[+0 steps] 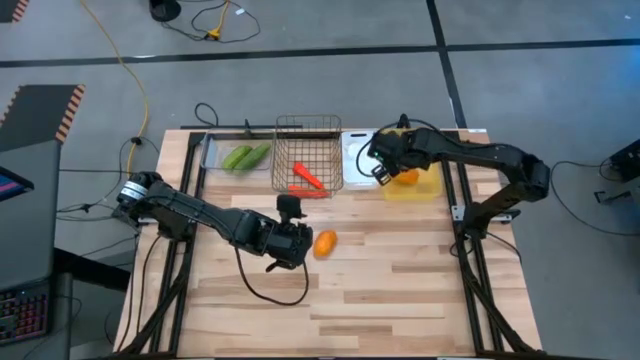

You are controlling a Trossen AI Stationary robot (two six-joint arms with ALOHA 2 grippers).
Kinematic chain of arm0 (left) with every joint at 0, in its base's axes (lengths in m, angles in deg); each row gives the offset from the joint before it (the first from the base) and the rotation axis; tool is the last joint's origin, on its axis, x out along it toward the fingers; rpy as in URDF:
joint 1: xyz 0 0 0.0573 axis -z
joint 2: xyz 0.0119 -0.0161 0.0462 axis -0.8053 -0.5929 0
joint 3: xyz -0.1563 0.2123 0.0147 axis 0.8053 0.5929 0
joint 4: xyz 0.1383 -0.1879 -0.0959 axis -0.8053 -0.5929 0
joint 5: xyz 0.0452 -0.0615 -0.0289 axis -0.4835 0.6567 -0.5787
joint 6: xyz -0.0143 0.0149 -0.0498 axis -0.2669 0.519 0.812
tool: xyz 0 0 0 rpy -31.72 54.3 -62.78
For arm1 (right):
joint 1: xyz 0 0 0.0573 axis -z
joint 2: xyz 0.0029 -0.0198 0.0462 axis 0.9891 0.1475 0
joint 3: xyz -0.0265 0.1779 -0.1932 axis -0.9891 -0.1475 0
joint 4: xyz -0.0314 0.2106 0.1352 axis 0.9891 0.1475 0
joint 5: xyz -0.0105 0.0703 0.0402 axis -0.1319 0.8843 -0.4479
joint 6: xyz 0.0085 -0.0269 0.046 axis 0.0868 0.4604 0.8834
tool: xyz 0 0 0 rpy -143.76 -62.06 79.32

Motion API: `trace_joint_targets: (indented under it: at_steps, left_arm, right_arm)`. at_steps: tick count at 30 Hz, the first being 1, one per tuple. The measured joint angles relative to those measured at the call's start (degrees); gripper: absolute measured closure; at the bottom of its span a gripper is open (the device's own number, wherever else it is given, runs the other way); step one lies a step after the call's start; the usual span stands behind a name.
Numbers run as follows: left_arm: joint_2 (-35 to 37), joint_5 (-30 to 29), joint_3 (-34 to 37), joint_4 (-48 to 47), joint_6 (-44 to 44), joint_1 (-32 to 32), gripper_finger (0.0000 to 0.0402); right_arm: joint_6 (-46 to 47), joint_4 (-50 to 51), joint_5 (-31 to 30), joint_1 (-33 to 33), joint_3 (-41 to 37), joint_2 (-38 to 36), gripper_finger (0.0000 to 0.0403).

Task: Sort produce into baskets
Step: Put the garlic into the white bin

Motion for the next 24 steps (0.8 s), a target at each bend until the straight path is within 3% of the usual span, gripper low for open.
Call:
trace_joint_targets:
  at_steps: [13, 24]
  left_arm:
    - [0.00, 0.72, 0.00, 0.62, 0.20, 0.00, 0.0125]
    - [0.00, 0.92, 0.00, 0.86, -0.67, 0.00, 0.0125]
  right_arm:
    - [-8.82, -17.74, 4.94, 4.73, -0.02, 2.42, 0.0230]
    - [-8.82, -18.61, 6.95, 4.48, -0.02, 7.57, 0.0194]
